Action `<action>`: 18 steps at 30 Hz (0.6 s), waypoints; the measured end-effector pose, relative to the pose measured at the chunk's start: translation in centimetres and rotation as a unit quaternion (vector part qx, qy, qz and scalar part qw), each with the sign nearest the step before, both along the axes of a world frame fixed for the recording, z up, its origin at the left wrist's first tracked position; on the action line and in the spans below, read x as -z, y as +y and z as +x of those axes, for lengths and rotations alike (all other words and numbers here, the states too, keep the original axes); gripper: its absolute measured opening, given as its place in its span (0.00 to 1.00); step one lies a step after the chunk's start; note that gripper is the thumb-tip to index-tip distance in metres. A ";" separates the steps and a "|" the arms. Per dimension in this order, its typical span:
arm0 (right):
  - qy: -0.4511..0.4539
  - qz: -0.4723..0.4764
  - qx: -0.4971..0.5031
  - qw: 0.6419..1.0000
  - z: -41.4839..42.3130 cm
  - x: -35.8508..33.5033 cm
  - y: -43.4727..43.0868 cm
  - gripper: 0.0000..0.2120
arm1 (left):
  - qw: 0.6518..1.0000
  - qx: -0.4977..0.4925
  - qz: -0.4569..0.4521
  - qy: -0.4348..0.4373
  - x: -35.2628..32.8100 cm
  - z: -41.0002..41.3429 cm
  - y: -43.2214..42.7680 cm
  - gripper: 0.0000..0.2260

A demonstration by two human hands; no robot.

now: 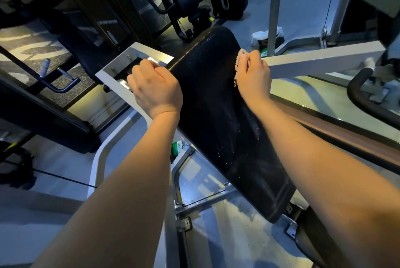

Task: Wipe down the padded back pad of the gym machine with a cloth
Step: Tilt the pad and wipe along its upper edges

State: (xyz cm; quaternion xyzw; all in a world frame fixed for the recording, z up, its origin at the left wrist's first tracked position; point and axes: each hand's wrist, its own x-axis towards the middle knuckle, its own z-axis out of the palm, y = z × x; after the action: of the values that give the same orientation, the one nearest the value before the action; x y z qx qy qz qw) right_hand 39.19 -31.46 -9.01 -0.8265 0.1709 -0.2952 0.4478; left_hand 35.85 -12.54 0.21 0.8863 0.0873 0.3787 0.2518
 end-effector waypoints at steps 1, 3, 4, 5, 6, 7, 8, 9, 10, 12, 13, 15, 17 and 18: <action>-0.002 -0.003 0.010 1.000 0.1 -0.1 0.2 0.15 | 1.000 0.000 0.001 -0.002 0.0 0.0 0.0 0.13; -0.019 -0.016 0.022 0.999 -0.7 -0.1 1.6 0.15 | 1.000 -0.001 0.001 -0.005 0.0 0.0 -0.1 0.12; -0.042 -0.036 0.016 0.998 -1.7 0.1 2.8 0.15 | 1.000 -0.003 0.001 -0.005 0.1 0.0 -0.1 0.12; -0.077 -0.069 -0.003 0.995 -2.9 0.7 4.2 0.14 | 1.000 -0.005 0.001 -0.005 0.1 0.0 -0.1 0.12; -0.109 -0.111 -0.037 0.987 -4.3 1.4 5.6 0.12 | 1.000 -0.008 0.000 -0.003 0.1 0.0 -0.1 0.11; -0.138 -0.157 -0.075 0.975 -5.5 2.2 6.6 0.11 | 1.000 -0.008 -0.002 -0.001 0.0 0.0 -0.1 0.11; -0.157 -0.198 -0.103 0.962 -6.0 2.9 7.0 0.11 | 1.000 -0.007 -0.002 0.001 0.0 0.0 -0.1 0.10; -0.166 -0.227 -0.117 0.952 -5.8 3.2 6.5 0.11 | 1.000 -0.004 -0.002 0.002 0.0 -0.1 -0.1 0.10; -0.163 -0.240 -0.107 0.951 -5.0 3.0 5.5 0.11 | 1.000 -0.002 -0.001 0.003 0.0 -0.1 0.0 0.09; -0.109 -0.202 -0.034 0.973 -3.0 2.1 3.1 0.11 | 1.000 0.002 -0.003 0.004 -0.1 -0.2 -0.1 0.09; -0.057 -0.147 0.014 0.987 -1.9 1.6 1.8 0.14 | 1.000 0.003 -0.003 0.004 -0.1 -0.2 -0.1 0.08; 0.033 -0.042 0.084 0.995 -0.3 1.3 -0.5 0.17 | 1.000 0.001 -0.001 0.002 0.0 -0.1 -0.1 0.09; 0.041 -0.018 0.096 0.994 -0.1 1.3 -0.5 0.18 | 1.000 -0.001 0.001 -0.001 0.0 0.0 -0.1 0.10; 0.028 -0.017 0.091 0.995 -0.6 1.5 0.6 0.17 | 1.000 -0.002 0.002 -0.001 0.1 0.0 -0.2 0.11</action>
State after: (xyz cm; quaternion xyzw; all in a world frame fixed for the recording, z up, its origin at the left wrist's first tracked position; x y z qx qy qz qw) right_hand 38.64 -30.89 -10.52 -0.8228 0.2529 -0.3146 0.4001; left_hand 35.86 -12.70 0.14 0.8863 0.0881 0.3805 0.2490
